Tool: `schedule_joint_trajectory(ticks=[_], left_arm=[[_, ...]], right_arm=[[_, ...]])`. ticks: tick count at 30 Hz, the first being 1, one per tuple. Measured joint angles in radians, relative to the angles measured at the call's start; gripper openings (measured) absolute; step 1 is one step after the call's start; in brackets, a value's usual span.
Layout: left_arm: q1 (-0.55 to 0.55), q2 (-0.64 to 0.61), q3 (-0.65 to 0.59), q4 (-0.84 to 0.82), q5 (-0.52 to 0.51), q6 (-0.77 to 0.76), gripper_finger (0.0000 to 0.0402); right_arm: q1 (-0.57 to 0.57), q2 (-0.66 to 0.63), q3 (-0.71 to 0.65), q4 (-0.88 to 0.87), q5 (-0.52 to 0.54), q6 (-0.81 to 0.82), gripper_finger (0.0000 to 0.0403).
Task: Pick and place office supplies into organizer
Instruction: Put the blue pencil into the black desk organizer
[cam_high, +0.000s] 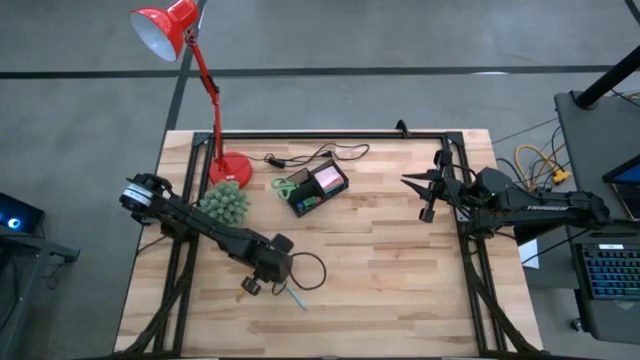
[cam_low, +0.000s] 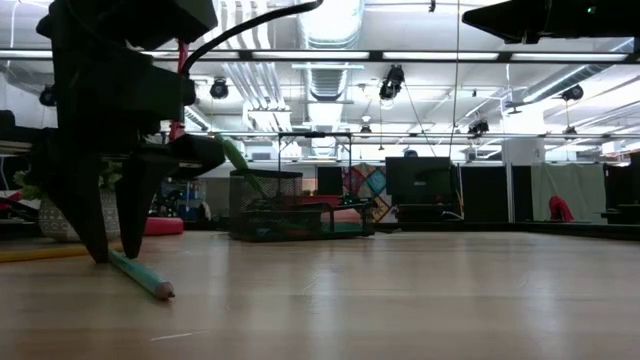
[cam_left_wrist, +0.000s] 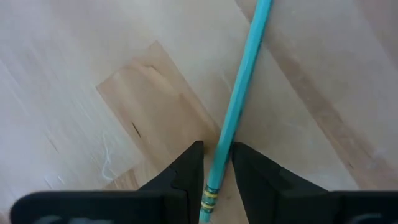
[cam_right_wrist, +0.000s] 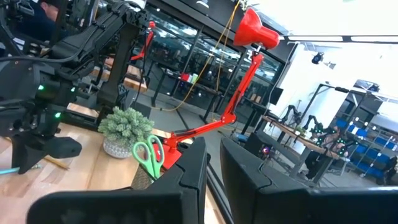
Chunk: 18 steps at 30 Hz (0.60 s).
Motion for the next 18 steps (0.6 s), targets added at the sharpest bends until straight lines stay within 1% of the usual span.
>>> schedule_joint_trajectory(ticks=[4,13,18], left_arm=[[0.000,0.024,-0.001,0.010,0.001,0.029,0.0065],[0.000,0.059,-0.002,0.016,0.010,0.028,0.0011],[0.000,0.046,-0.003,0.018,0.009,0.026,0.0005]], right_arm=[[0.000,0.000,0.000,0.000,0.000,0.000,0.0038],[0.000,0.000,0.000,0.000,0.000,0.000,0.0038],[0.000,0.000,0.000,0.000,0.000,0.000,0.0038]])
